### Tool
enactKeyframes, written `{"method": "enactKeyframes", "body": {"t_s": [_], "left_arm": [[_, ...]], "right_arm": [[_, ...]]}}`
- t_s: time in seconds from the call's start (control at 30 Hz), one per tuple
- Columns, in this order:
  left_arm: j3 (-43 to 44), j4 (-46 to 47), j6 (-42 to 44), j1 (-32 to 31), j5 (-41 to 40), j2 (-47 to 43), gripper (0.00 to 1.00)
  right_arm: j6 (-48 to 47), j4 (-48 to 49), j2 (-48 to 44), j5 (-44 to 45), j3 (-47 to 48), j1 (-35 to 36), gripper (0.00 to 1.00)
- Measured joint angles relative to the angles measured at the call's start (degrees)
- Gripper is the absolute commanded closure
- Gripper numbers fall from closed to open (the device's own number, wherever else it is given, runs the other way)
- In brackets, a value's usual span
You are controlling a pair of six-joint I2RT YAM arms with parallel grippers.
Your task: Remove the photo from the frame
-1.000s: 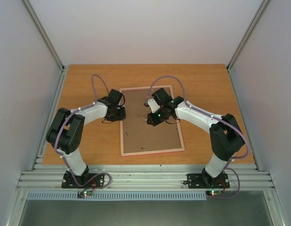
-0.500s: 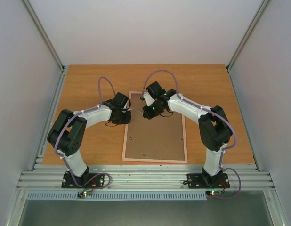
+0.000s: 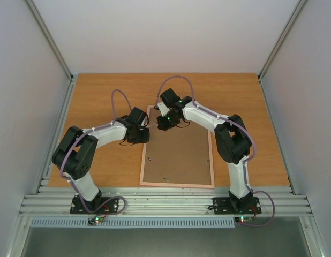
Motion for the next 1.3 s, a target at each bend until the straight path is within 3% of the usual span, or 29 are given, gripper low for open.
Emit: {"method": "enactKeyframes", "body": {"t_s": [1.3], "left_arm": [[-0.4,0.1,-0.5,-0.2,0.6,-0.2,0.93]], "right_arm": [[-3.2,-7.9,5.7,-3.8,6.5,0.3,0.99]]}}
